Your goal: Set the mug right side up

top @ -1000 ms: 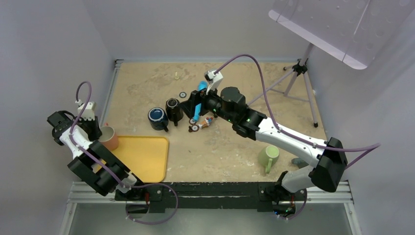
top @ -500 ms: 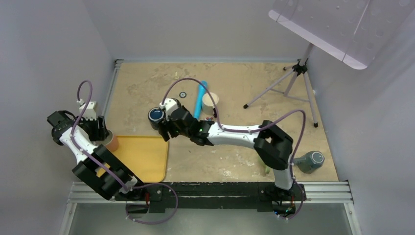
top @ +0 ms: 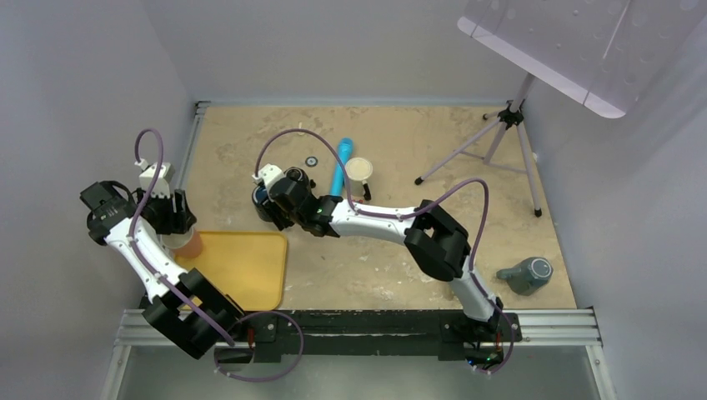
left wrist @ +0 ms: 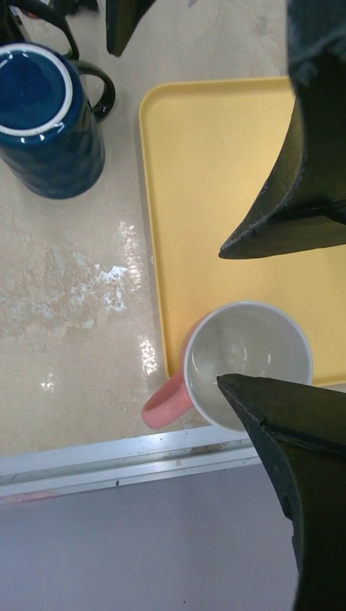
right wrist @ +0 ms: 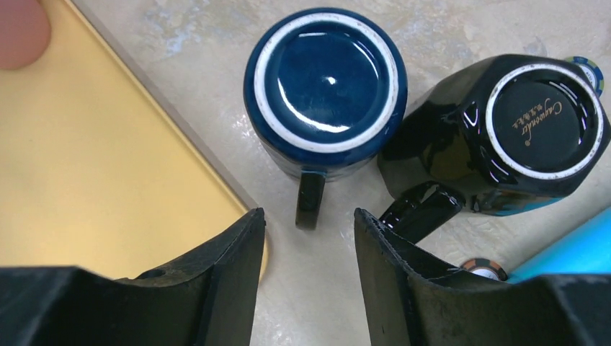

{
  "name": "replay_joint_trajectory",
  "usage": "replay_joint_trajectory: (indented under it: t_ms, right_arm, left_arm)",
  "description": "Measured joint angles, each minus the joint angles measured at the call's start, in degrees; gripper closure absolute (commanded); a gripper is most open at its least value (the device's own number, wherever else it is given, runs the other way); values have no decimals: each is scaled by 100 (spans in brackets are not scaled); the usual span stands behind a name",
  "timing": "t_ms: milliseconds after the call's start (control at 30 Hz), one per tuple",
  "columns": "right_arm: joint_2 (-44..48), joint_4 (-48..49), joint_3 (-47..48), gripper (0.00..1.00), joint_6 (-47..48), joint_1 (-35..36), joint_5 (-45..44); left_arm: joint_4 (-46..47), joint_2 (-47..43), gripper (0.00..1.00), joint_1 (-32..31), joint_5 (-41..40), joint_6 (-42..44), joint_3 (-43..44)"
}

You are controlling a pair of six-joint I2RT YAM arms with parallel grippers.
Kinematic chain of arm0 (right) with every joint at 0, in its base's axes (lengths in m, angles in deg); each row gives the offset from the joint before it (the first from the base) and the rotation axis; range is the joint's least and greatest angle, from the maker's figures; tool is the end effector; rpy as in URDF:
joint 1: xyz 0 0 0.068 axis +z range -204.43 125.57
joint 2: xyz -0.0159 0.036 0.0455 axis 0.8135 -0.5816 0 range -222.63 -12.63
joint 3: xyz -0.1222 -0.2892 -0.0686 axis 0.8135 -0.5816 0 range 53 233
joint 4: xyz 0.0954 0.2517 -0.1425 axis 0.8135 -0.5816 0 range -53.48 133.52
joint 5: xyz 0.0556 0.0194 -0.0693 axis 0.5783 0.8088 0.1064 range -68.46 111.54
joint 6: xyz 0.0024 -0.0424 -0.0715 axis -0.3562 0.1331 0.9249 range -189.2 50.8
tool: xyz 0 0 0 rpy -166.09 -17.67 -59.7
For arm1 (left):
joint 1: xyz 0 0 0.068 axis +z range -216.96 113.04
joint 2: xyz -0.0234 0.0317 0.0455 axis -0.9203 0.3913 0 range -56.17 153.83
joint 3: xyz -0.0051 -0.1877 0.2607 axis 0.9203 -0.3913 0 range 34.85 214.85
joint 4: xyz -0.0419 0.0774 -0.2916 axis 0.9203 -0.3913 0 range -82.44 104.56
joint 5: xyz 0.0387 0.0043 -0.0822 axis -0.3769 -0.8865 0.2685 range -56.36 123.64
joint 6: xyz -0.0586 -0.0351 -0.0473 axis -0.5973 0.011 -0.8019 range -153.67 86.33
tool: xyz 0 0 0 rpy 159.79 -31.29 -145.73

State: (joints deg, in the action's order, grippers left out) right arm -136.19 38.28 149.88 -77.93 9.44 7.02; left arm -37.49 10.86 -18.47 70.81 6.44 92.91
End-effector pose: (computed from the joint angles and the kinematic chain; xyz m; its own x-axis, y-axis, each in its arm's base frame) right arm 0.2817 0.5331 0.2218 -0.3479 -0.3756 -0.8590 -0.7311 0.6822 -0.0022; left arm 0.2036 0.1641 0.3011 -0.7028 -0.0195 -0.7111 0.0655 0.9936 -0.0919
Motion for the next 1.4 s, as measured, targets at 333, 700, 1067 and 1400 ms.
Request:
replay_joint_trajectory:
  t_ms: [333,700,1067,1400]
  right_arm:
    - [70,-74,-223,44,37,-2,-144]
    - [-192,105,52,46,92,-2,-157]
    - [-1034,72,595,59,103,-4,-424]
    - [-1032,184,682,100,-24,-127,-345]
  left_arm:
    - [-378,-476,36,-363,332,-553,155]
    - [-968,-1185,36,-363,507,-538,337]
    - [-1034,-667,37,-396,852,-680,772]
    - [-1038,-216,35,-632,1414,-922,809]
